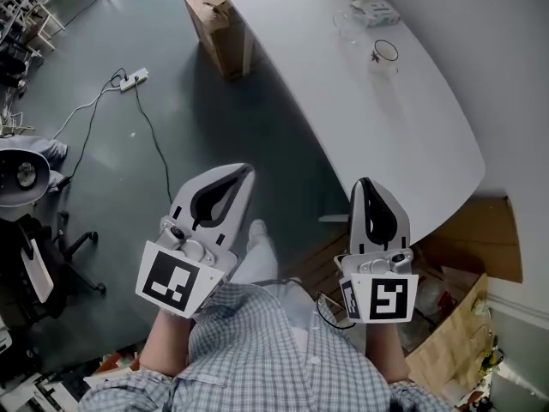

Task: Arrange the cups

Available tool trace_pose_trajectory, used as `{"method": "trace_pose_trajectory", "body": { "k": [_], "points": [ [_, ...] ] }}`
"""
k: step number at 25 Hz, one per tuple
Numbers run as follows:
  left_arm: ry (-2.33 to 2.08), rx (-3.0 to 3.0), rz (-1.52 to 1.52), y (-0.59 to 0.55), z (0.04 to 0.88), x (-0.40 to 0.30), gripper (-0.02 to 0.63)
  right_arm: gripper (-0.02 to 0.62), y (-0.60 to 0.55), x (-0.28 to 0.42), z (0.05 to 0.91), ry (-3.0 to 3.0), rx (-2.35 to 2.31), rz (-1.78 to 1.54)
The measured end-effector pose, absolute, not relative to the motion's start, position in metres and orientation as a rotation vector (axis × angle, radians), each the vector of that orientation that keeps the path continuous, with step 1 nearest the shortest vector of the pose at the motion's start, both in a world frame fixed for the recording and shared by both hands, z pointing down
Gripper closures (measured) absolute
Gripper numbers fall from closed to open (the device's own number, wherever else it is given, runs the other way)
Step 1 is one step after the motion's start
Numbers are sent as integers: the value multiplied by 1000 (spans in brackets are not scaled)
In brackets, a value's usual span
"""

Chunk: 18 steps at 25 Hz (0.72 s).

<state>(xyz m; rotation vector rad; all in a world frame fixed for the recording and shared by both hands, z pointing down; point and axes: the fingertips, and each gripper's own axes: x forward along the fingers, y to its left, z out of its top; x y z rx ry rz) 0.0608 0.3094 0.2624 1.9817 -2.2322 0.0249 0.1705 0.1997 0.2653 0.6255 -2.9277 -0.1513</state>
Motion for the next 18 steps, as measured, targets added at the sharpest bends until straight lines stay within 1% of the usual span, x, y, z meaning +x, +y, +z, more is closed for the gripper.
{"method": "trace_pose_trajectory", "body": {
  "k": [5,10,13,18],
  "points": [
    [-2207,1993,4,302,243,19,598,571,178,130,233,-2956,710,13],
    [-2236,1991,1,311,231,-12,598,571,170,103,219,-2984,761,144],
    [-2269,2012,-32,312,221,-28,598,571,168,97,215,-2979,784,158],
    [-2250,2011,-72,306,222,-36,598,571,157,102,211,-2949,833,121]
  ]
}}
